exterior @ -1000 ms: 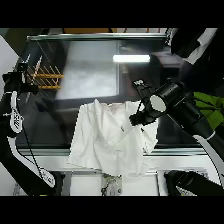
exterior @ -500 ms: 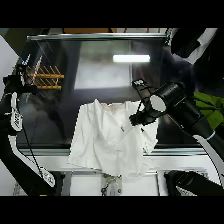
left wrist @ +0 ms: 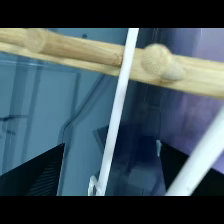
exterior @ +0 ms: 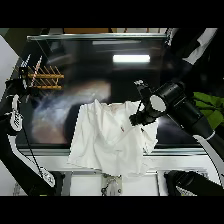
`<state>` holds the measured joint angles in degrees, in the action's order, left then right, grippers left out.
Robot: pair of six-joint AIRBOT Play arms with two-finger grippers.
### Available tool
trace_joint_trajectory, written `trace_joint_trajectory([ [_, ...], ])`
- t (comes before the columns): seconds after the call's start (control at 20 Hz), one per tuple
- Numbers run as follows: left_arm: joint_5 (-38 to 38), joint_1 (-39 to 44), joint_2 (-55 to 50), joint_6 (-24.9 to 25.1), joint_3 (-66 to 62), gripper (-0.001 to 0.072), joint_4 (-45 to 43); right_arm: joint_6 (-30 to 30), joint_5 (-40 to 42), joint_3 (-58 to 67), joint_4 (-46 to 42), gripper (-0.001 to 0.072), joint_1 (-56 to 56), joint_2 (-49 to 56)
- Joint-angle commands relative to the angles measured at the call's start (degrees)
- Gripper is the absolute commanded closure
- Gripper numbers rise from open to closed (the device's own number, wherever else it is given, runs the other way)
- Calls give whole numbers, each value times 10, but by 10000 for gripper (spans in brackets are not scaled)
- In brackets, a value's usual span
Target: Fold the clothes and pants, and hang the long-sleeved shirts on hangers.
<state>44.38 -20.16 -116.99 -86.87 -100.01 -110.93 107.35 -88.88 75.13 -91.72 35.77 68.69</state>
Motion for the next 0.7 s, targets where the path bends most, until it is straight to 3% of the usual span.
trace_joint_trajectory([
  [0.0,0,0,-1,0,2,74,0,0,0,0,0,694,0,0],
  [0.65,6,2,-1,-2,1,95,0,0,0,0,0,694,0,0],
])
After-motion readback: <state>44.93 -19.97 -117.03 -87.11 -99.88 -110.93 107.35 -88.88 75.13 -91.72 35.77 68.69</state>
